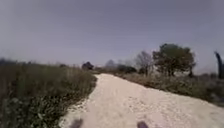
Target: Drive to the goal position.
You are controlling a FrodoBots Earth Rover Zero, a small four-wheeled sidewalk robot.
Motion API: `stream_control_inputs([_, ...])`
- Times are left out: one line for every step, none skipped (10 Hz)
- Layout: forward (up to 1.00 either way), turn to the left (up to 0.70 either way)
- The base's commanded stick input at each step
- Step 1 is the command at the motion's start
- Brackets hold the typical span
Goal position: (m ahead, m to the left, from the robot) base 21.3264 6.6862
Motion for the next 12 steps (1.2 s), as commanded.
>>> stream_control_inputs([0.67, 0.0])
stream_control_inputs([0.67, 0.0])
stream_control_inputs([0.67, 0.0])
stream_control_inputs([0.61, 0.0])
stream_control_inputs([0.55, 0.0])
stream_control_inputs([0.58, 0.0])
stream_control_inputs([0.61, 0.0])
stream_control_inputs([0.63, 0.0])
stream_control_inputs([0.65, 0.0])
stream_control_inputs([0.67, 0.0])
stream_control_inputs([0.63, 0.0])
stream_control_inputs([0.65, 0.0])
